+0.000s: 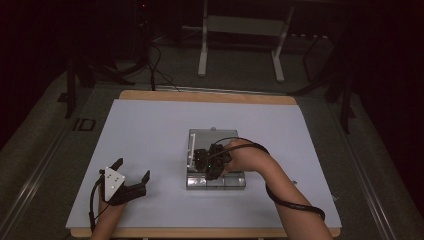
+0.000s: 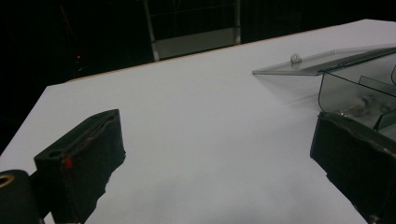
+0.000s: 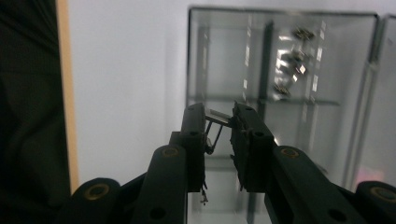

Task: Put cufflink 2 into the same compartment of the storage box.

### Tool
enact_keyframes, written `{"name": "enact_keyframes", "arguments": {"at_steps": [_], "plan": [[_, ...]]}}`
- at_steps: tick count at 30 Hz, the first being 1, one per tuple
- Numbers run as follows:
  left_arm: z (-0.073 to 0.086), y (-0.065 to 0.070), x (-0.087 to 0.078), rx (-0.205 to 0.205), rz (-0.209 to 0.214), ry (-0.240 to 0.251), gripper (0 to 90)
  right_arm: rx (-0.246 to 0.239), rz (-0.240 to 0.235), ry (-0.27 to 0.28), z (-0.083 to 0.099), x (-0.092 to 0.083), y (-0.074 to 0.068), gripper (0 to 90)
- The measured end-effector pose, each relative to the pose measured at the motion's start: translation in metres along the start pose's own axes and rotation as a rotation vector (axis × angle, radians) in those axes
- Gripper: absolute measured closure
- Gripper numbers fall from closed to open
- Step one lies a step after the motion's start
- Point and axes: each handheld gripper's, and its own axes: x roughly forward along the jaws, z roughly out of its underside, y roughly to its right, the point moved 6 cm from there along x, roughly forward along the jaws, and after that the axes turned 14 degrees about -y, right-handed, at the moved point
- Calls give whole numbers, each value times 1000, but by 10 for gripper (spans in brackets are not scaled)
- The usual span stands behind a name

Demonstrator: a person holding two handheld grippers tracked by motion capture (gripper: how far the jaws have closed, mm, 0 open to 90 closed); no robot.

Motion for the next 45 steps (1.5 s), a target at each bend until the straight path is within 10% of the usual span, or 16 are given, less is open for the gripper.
{"name": "enact_keyframes", "arguments": {"at_steps": [18, 45], "plan": [[0, 0, 0, 4, 1, 0, 39, 37, -16, 179, -30, 21, 6, 750], [0, 0, -1, 8, 0, 1, 39, 104, -29, 150, -46, 65, 13, 717]]}}
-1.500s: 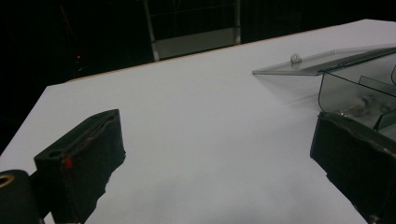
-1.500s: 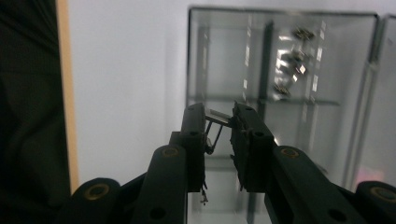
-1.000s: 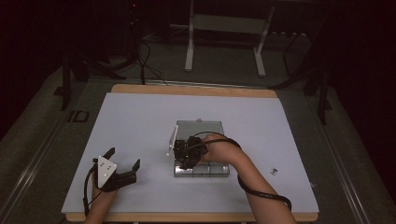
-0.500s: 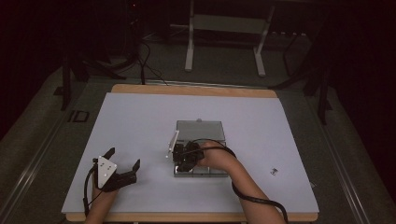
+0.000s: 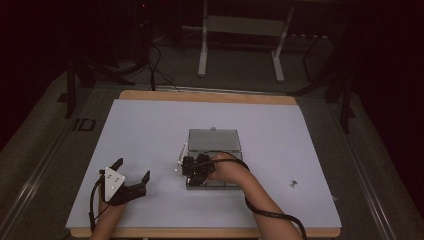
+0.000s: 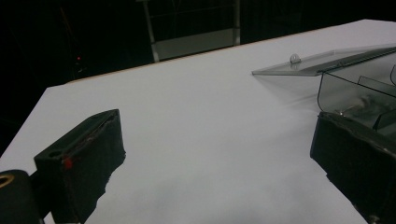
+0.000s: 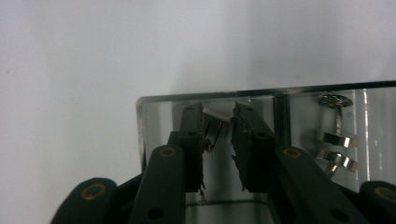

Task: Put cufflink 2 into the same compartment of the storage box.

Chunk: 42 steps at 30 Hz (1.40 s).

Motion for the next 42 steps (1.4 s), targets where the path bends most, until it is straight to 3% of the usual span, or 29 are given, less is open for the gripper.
{"name": "enact_keyframes", "arguments": {"at_steps": [8, 18, 29, 42], "plan": [[0, 0, 0, -2, 1, 1, 38, -11, 8, 15, 2, -17, 0, 699], [0, 0, 0, -2, 1, -1, 39, -37, 29, -10, 18, -37, -3, 704], [0, 0, 0, -2, -3, -1, 39, -27, 40, -19, 43, -53, -2, 705], [0, 0, 0, -4, -2, -2, 38, -14, 68, -70, 82, -61, -4, 707]]}}
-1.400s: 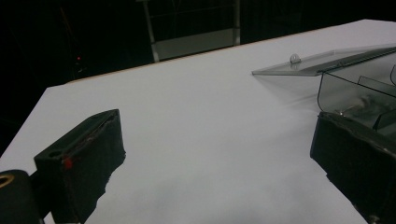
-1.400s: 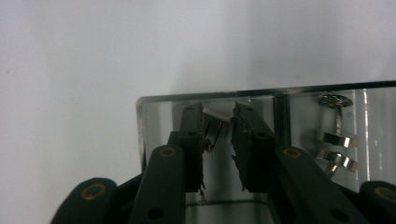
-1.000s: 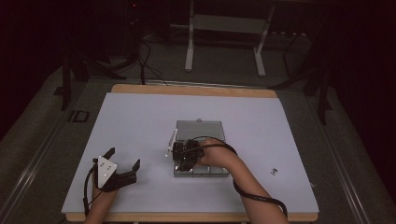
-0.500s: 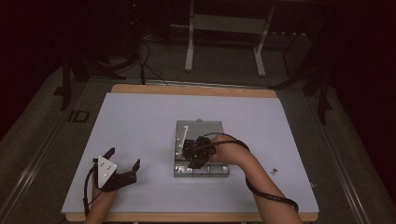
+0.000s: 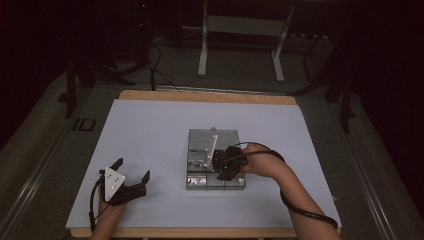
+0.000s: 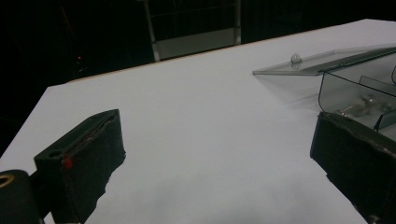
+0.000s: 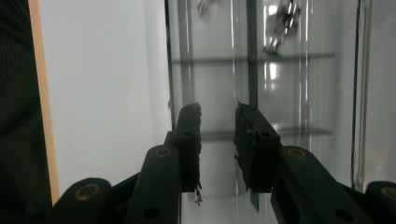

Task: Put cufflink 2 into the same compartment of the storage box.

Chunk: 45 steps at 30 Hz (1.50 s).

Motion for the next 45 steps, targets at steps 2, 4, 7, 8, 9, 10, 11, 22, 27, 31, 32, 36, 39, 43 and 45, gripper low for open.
{"name": "enact_keyframes", "arguments": {"at_steps": [2, 4, 7, 8, 9, 10, 11, 22, 27, 31, 32, 36, 39, 43, 45], "plan": [[0, 0, 0, 0, 0, 1, 38, 6, 8, -6, 8, -1, 0, 703], [0, 0, 0, 1, -1, 0, 38, 11, 7, -6, 16, -2, 0, 696], [0, 0, 0, 1, -1, 0, 38, 17, 4, -23, 29, 0, 0, 696], [0, 0, 0, -1, -1, 0, 39, 22, 5, -27, 32, 1, 0, 696], [0, 0, 0, -1, -1, 0, 38, 29, 3, -31, 38, 1, 1, 696], [0, 0, 0, 0, -2, 0, 38, 31, 4, -35, 42, 1, 1, 696], [0, 0, 0, 2, -3, 0, 38, 37, 6, -38, 46, 1, 1, 697], [0, 0, 0, 3, -4, 0, 38, 76, 26, -42, 90, -5, 2, 696], [0, 0, 0, 2, -3, -1, 38, 111, 22, -57, 112, -3, 2, 683], [0, 0, 0, 2, -4, -1, 39, 142, 21, -66, 129, -1, 2, 679], [0, 0, 0, 2, -5, -1, 38, 150, 19, -67, 133, 0, 1, 675], [0, 0, 0, 3, -5, 0, 39, 185, 12, -80, 149, 4, 0, 674], [0, 0, 0, 3, -5, -1, 39, 204, 9, -86, 159, 8, -1, 670], [0, 0, 0, 1, -4, -1, 39, 230, 2, -112, 174, 16, -5, 661], [0, 0, 0, 0, -5, -1, 39, 245, 0, -130, 182, 20, -6, 648]]}}
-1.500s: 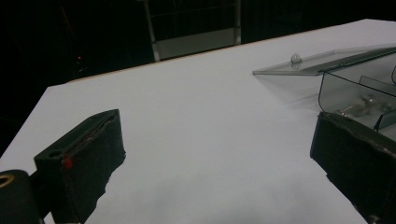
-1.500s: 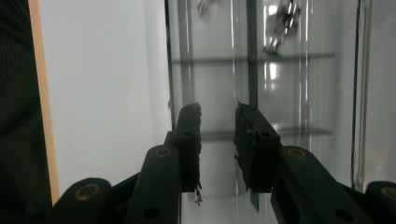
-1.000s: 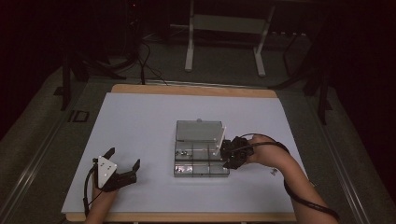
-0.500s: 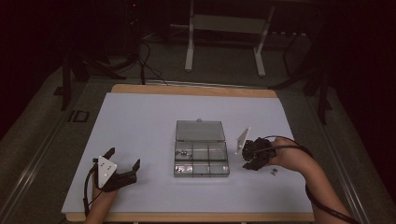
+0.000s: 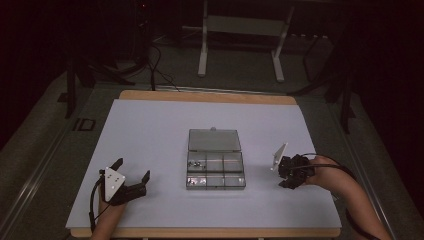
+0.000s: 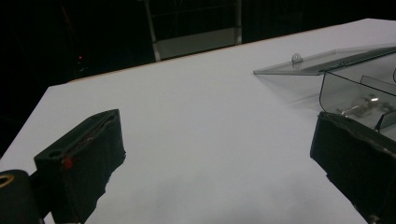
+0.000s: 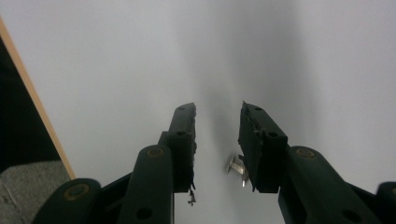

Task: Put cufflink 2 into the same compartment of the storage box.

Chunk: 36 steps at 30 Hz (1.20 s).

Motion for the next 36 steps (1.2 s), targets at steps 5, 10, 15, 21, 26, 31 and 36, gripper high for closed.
{"name": "enact_keyframes", "arguments": {"at_steps": [5, 10, 15, 21, 26, 31, 36], "plan": [[0, 0, 0, 2, -5, 1, 38, 55, 2, -27, 17, 10, 6, 611], [0, 0, 0, 1, -6, 0, 39, 114, -11, -45, 26, 22, 13, 570], [0, 0, 0, 1, -6, 0, 39, 155, -27, -65, 32, 37, 18, 570], [0, 0, 0, 2, -6, 0, 39, 177, -50, -73, 37, 48, 22, 575], [0, 0, 0, 2, -6, 0, 39, 182, -80, -70, 39, 58, 24, 613], [0, 0, 0, 0, -7, -1, 39, 185, -95, -63, 39, 60, 26, 666], [0, 0, 0, 2, -7, -1, 39, 190, -110, -80, 38, 59, 26, 706]]}}
